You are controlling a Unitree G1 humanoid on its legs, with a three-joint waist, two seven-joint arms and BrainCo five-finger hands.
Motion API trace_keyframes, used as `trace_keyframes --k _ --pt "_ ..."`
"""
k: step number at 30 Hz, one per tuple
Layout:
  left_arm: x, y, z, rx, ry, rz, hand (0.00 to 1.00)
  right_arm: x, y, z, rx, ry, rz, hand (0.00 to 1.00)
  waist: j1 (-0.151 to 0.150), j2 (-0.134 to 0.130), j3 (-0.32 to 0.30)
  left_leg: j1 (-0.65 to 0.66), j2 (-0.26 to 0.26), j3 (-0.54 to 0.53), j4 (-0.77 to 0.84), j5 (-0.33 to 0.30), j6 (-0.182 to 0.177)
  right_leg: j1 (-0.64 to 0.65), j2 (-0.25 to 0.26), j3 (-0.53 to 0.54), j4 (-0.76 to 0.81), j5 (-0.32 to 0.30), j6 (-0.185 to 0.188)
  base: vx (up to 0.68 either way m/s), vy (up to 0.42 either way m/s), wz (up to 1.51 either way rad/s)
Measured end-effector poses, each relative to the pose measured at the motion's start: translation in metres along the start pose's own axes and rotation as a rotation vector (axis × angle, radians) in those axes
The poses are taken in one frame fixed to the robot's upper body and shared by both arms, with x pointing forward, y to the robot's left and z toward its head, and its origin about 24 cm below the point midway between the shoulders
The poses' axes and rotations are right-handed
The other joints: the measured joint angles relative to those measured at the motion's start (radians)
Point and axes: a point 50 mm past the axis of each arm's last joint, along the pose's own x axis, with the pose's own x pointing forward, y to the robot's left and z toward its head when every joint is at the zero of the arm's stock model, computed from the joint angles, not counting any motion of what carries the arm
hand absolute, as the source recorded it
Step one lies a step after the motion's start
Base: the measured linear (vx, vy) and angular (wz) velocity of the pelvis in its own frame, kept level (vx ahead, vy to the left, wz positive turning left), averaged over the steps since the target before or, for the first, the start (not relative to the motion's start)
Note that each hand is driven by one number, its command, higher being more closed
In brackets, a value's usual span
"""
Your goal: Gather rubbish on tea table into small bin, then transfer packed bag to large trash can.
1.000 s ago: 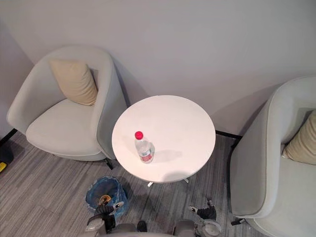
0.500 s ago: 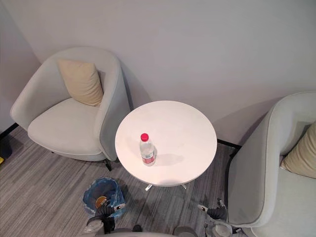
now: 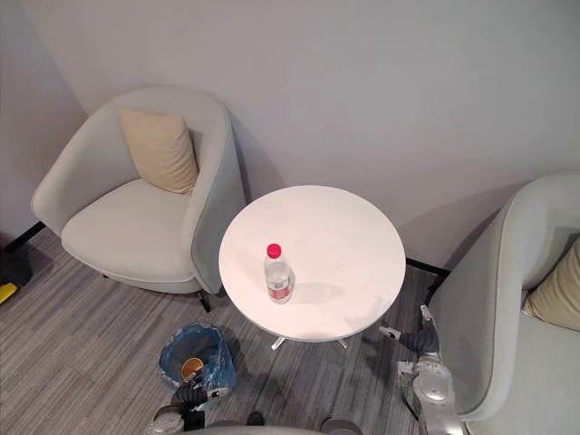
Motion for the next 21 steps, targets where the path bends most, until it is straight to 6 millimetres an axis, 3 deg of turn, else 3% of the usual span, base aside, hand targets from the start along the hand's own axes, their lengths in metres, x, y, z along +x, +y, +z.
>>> trace_keyframes --k 6,21 --pt "0.0 0.004 0.0 0.016 -0.001 0.003 0.0 0.008 0.003 0.018 -0.079 -0.077 0.087 0.0 0.0 0.001 -0.001 -0.018 -0.007 -0.035 0.0 0.002 0.003 0.005 -0.003 -0.028 -0.019 0.002 0.001 0.01 -0.012 0.14" --pt "0.0 0.005 0.002 0.015 -0.016 -0.007 0.0 0.027 0.038 0.067 -0.186 -0.25 0.277 0.0 0.003 0.017 0.008 -0.064 -0.013 -0.084 0.0 0.005 0.007 0.0 -0.001 -0.078 -0.057 0.011 0.0 0.01 -0.013 0.1"
